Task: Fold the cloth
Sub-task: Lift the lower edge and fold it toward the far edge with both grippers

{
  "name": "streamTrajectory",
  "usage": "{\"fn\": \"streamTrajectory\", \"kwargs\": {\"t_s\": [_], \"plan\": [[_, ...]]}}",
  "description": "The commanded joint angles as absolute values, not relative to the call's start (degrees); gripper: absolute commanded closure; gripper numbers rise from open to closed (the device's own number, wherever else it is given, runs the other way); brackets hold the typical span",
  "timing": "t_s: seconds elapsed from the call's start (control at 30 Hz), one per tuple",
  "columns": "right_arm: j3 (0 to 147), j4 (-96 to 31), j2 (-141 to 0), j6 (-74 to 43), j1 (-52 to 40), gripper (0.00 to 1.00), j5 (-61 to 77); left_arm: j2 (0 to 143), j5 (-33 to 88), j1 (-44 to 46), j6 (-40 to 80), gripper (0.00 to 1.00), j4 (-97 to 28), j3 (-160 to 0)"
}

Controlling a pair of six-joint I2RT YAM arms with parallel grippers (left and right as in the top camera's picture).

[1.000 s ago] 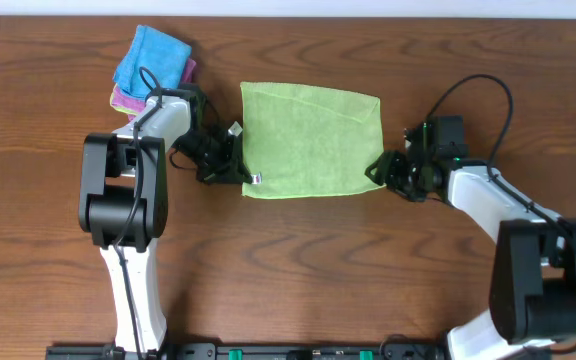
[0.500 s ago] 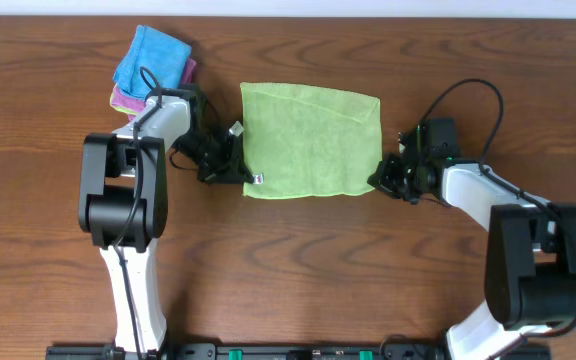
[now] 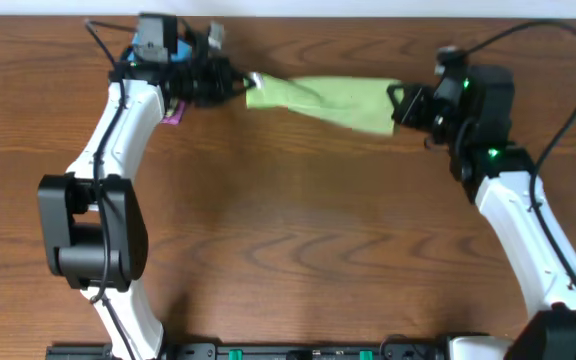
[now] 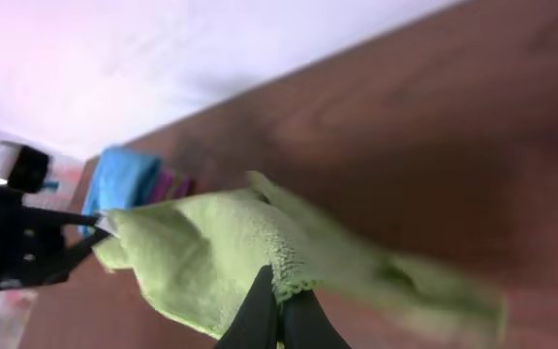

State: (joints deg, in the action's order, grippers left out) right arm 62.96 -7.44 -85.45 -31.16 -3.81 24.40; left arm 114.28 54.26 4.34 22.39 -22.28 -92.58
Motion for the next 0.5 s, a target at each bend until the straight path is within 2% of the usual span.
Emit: {"fn": "streamTrajectory", "kwargs": {"t_s": [0.0,0.13,0.47], "plan": [[67.35,-7.94,-89.12,-29.87,-3.92,0.99,21.58,114.26,53.84,4.62,33.3,0.94,-17.23,-93.1],[71.9,-10.04,-92.51,-28.99,-3.6,0.99,21.34,114.26,53.43,4.51,37.01,0.94,-11.53,-93.19],[77.56,-17.26,-93.56,-24.95,-2.61,0.99,22.22,113.54,57.89,4.36,35.75,0.94,-12.75,-93.3]]}}
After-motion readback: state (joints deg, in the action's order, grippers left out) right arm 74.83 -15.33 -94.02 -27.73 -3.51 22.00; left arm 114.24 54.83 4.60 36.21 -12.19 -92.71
